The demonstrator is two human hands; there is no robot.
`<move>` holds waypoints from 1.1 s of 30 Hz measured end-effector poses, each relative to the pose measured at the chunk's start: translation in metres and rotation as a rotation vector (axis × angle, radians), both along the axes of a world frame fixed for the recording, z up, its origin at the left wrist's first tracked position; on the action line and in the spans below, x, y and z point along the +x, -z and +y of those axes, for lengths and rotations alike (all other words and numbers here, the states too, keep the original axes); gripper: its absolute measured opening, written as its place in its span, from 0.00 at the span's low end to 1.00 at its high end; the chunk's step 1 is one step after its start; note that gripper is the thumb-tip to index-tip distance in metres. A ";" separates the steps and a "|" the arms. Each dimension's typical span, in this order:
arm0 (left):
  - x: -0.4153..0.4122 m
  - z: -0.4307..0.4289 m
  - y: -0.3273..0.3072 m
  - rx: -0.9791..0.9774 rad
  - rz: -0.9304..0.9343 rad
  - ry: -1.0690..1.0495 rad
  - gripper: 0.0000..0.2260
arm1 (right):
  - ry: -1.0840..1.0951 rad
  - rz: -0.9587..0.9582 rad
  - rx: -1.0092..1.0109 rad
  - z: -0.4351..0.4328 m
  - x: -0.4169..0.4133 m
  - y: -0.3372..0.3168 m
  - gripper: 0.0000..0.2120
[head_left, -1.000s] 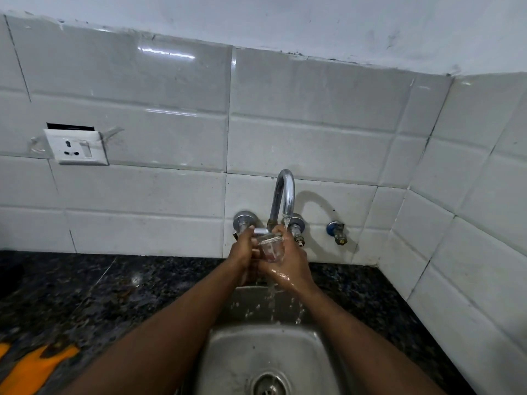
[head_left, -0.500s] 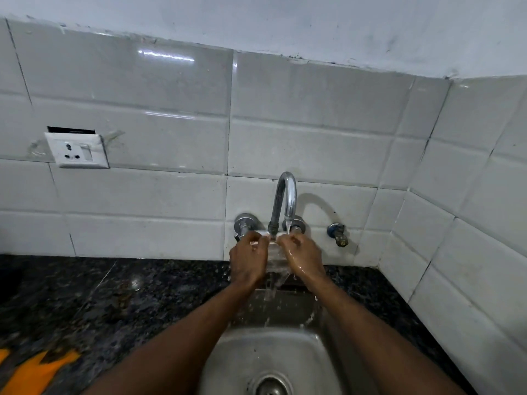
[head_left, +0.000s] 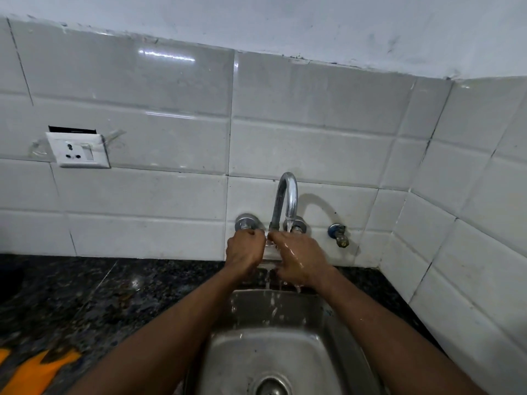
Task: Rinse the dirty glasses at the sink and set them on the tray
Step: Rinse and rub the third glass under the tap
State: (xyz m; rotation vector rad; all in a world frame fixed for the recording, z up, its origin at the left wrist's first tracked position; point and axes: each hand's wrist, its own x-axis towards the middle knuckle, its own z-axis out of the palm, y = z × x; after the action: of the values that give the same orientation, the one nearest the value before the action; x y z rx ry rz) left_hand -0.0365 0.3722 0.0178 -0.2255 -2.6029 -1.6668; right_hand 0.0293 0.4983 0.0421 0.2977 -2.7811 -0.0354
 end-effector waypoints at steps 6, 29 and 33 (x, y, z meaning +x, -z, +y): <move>0.004 -0.006 0.001 -0.107 0.294 0.134 0.13 | 0.110 -0.141 -0.189 -0.001 -0.009 0.007 0.32; 0.009 -0.001 0.003 -0.081 0.476 0.324 0.15 | 0.039 -0.283 -0.719 -0.003 0.011 0.012 0.23; 0.009 0.008 -0.007 -0.263 0.376 0.247 0.21 | 0.150 -0.093 -0.502 -0.010 0.004 0.027 0.31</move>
State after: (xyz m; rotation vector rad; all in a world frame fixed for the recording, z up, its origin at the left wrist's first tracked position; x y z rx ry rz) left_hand -0.0272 0.3806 0.0243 -0.8139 -2.5649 -1.1796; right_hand 0.0338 0.4886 0.0156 -0.0391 -2.7757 0.6430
